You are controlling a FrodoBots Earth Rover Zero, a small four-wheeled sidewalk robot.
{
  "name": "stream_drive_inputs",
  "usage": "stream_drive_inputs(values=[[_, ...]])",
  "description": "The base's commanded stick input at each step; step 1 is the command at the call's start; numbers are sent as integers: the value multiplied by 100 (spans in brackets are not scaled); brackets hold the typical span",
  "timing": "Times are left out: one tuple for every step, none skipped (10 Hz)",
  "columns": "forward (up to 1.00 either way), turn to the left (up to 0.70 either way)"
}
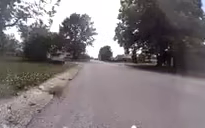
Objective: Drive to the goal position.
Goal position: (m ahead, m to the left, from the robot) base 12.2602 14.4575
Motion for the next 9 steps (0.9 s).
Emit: stream_drive_inputs(values=[[85,2],[85,2],[85,2],[85,2],[85,2],[85,7],[85,19],[85,30],[85,34]])
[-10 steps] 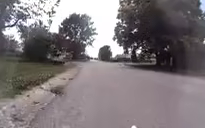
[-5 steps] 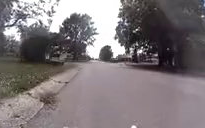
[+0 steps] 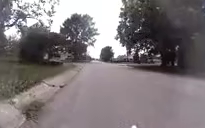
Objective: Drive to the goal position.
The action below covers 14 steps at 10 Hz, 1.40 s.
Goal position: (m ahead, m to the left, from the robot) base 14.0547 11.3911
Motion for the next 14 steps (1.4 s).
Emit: stream_drive_inputs(values=[[85,22],[85,0],[85,0],[85,0],[85,0],[85,0],[85,0],[85,0],[85,0],[85,0],[85,0],[85,0],[85,0],[85,0]])
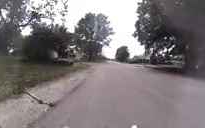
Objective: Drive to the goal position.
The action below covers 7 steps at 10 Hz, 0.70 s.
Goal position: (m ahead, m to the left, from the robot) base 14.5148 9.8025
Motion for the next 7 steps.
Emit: stream_drive_inputs(values=[[85,0],[85,0],[85,0],[85,0],[85,0],[85,0],[85,0]])
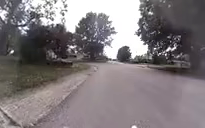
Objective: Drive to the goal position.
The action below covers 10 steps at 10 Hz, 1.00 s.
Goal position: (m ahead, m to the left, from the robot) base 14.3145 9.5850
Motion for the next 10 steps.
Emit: stream_drive_inputs(values=[[85,0],[85,0],[85,0],[85,0],[85,0],[85,0],[85,0],[85,0],[85,0],[85,0]])
